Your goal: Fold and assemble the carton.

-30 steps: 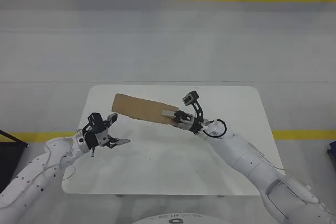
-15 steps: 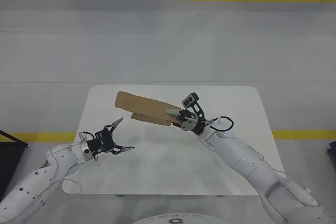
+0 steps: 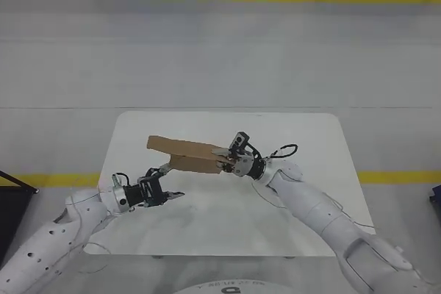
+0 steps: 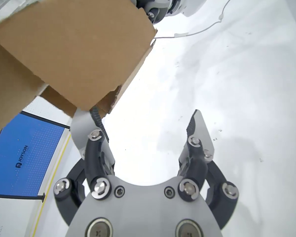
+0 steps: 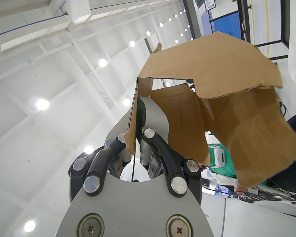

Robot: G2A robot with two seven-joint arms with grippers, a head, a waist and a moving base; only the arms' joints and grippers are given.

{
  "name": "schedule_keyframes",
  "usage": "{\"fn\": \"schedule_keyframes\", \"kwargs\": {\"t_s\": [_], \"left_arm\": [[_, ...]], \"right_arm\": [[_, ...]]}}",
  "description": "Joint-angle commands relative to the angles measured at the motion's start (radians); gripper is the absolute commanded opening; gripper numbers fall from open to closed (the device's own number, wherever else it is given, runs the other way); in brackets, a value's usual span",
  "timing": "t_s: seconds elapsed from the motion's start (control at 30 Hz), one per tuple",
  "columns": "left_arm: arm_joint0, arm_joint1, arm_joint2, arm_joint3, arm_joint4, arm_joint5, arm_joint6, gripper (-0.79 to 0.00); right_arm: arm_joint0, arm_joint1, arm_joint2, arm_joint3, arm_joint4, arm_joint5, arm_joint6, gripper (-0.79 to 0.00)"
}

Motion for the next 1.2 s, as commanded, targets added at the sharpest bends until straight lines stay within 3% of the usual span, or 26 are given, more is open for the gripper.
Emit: {"fn": "schedule_keyframes", "kwargs": {"t_s": [0.0,0.17,0.67,1.07,1.17], "left_arm": [[-0.003,-0.003,0.0,0.001,-0.001,-0.005,-0.003,-0.259],[-0.002,-0.007,-0.011,0.017,-0.005,0.002,0.009,-0.308],[0.017,-0.016,-0.024,-0.016,0.072,0.023,-0.037,-0.326],[0.021,-0.03,-0.004,-0.05,0.147,0.025,-0.068,-0.449],[0.022,-0.033,0.001,-0.057,0.157,0.026,-0.063,-0.511]], "right_arm": [[0.002,-0.005,-0.001,0.005,0.003,0.009,0.011,-0.785],[0.007,-0.018,0.001,0.023,0.007,0.023,0.034,-0.785],[0.019,-0.049,-0.015,0.063,-0.052,0.1,0.04,-0.785],[0.027,-0.067,-0.009,0.098,-0.079,0.139,0.034,-0.785],[0.031,-0.073,-0.006,0.112,-0.078,0.144,0.03,-0.785]]}}
